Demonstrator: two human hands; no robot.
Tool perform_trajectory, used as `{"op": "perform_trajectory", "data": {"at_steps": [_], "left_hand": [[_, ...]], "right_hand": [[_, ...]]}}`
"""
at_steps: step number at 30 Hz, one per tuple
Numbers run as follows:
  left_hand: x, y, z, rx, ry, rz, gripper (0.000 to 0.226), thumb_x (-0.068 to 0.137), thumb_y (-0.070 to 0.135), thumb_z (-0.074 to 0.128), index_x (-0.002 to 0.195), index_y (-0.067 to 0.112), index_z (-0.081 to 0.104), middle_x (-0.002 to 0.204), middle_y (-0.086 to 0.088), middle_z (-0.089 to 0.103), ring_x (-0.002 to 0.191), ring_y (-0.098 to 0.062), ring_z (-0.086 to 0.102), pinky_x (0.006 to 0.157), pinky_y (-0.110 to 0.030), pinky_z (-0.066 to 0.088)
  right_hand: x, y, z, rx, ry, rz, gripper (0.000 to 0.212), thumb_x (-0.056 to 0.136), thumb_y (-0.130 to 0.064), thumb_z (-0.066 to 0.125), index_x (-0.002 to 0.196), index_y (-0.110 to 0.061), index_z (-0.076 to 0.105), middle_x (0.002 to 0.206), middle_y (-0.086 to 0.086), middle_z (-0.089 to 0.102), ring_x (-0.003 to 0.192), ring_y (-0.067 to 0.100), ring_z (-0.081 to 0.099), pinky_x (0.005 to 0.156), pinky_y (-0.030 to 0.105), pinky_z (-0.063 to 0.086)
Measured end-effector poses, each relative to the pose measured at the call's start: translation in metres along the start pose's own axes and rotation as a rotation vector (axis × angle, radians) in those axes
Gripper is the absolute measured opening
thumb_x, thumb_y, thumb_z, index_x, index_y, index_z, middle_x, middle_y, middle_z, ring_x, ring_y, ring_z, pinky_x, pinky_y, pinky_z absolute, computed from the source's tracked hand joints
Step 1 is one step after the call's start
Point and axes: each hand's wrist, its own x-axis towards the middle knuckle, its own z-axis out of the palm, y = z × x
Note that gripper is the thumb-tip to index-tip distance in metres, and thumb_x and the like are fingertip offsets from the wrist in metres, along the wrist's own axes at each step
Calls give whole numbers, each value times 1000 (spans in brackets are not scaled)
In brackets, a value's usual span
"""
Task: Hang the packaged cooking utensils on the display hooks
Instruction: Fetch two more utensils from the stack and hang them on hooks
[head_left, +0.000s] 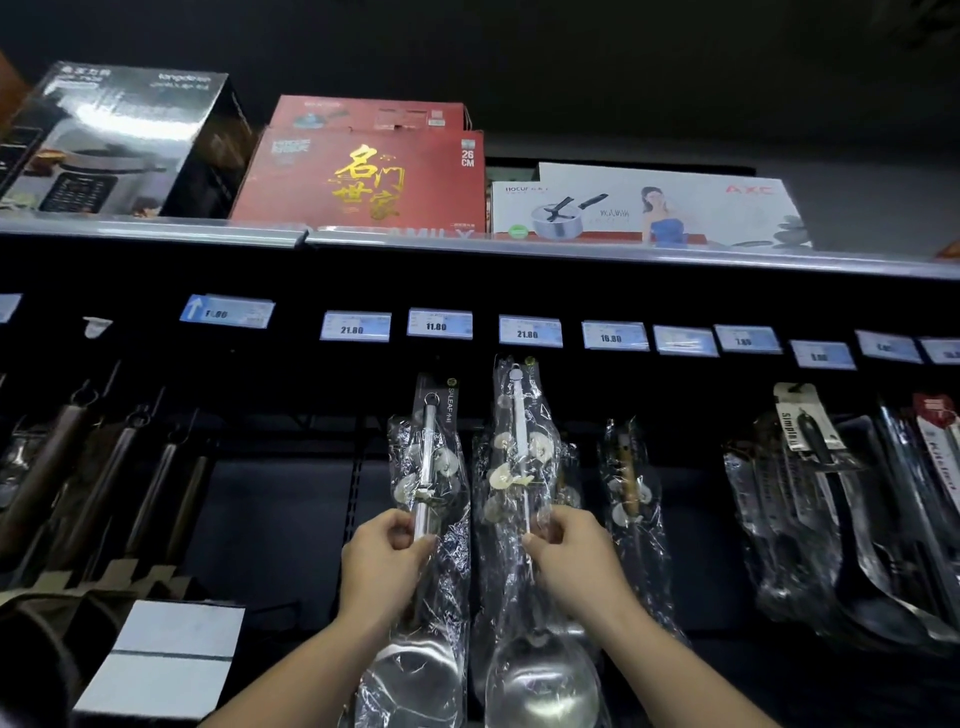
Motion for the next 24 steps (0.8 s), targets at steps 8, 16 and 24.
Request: {"op": "perform_trajectory", "data": {"at_steps": [8, 16, 24], "left_hand": [[0, 2, 3, -6, -3, 12, 22, 85, 12, 78, 72, 23, 63, 73, 0, 69, 67, -10, 62, 58, -19, 44], [1, 0, 4, -11, -3, 14, 19, 84, 13, 78, 76, 22, 63, 77, -2, 70, 72, -12, 63, 60, -19, 45], [2, -1, 8, -8, -8, 3, 14, 84, 15, 79, 79, 20, 66, 77, 0, 71, 76, -13, 66, 62, -21, 45]], "right_hand": [[7, -5, 0, 11, 17, -16, 29, 96, -18, 64, 74, -13, 47, 68, 0, 48, 52, 12, 40, 47, 21, 36], [-3, 8, 3, 64, -1, 8, 16, 97, -17, 63, 82, -13, 58, 71, -2, 55, 51, 6, 43, 42, 13, 37], [2, 1, -1, 47, -1, -20, 21, 96, -19, 64, 78, -13, 54, 70, -2, 52, 55, 10, 43, 50, 22, 39]]}}
